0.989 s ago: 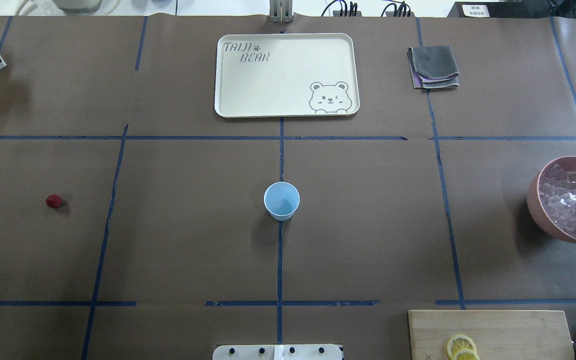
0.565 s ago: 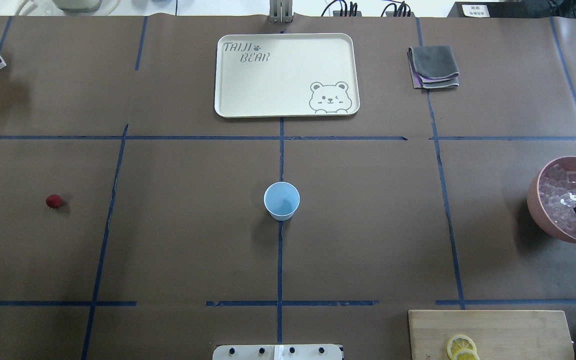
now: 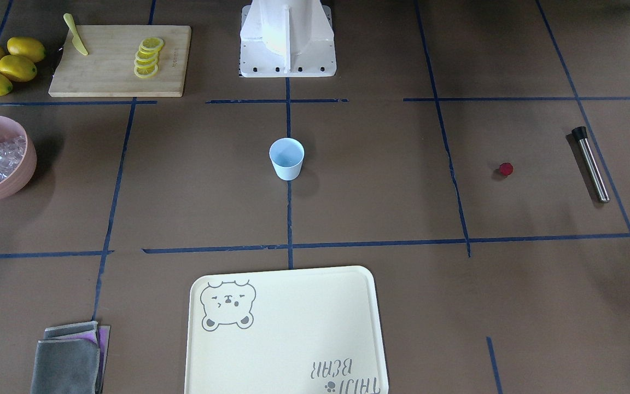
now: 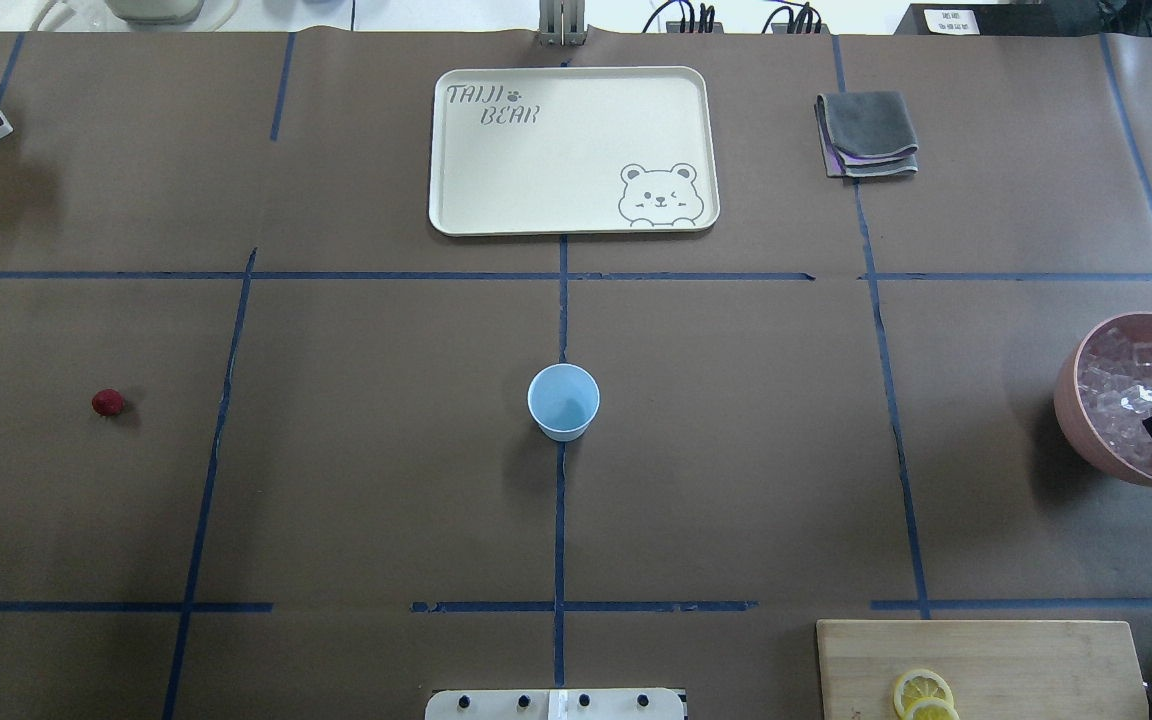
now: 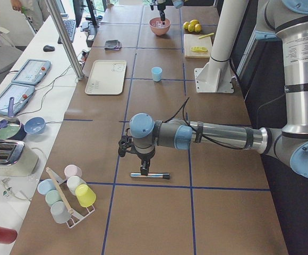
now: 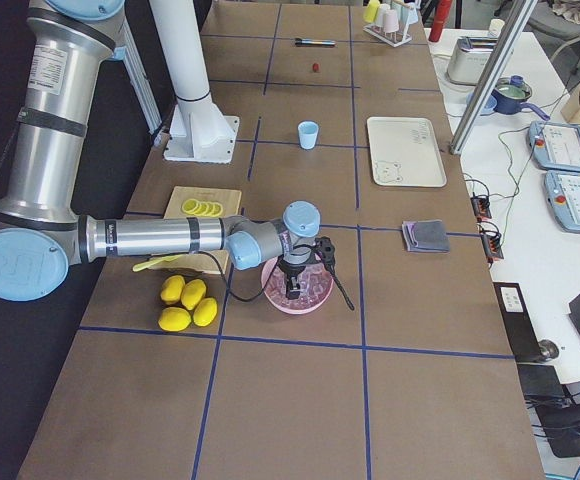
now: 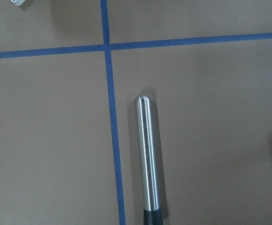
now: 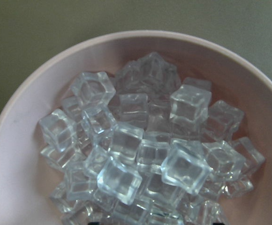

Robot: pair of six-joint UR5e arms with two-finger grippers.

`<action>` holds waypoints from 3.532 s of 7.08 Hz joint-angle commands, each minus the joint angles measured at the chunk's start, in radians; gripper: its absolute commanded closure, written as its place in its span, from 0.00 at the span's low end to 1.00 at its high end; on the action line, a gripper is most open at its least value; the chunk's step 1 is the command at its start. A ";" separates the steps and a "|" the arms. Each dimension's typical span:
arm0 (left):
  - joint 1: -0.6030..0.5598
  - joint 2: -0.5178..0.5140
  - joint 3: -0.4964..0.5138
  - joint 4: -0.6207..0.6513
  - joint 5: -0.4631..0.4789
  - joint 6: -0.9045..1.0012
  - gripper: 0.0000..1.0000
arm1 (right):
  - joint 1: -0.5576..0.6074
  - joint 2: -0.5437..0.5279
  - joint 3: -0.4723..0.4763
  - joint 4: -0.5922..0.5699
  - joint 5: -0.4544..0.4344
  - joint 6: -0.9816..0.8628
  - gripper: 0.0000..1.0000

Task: Mash ice and strawberries in cup
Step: 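Lower the right gripper into the bowl and grasp an ice cube, then carry the ice cube with the right gripper over the blue cup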

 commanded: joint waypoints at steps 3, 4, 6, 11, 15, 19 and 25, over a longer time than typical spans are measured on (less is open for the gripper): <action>0.000 -0.002 0.000 0.000 0.000 0.000 0.00 | -0.003 0.004 -0.013 0.000 0.000 0.000 0.16; 0.000 -0.002 0.000 0.000 0.000 0.002 0.00 | -0.003 0.004 -0.017 0.000 0.000 0.000 0.16; 0.000 -0.002 0.002 0.000 0.000 0.000 0.00 | -0.005 0.004 -0.023 0.001 0.001 0.000 0.41; 0.000 -0.002 0.005 0.000 0.000 0.002 0.00 | 0.001 -0.010 0.008 0.001 0.007 -0.012 1.00; 0.000 -0.002 0.005 0.000 -0.015 0.002 0.00 | -0.002 -0.037 0.160 0.003 0.053 0.073 0.99; 0.000 -0.002 0.002 0.000 -0.015 0.003 0.00 | -0.238 0.310 0.215 0.046 0.044 0.620 0.98; 0.002 0.005 0.011 -0.043 -0.014 0.005 0.00 | -0.615 0.913 -0.156 0.049 -0.411 1.286 0.96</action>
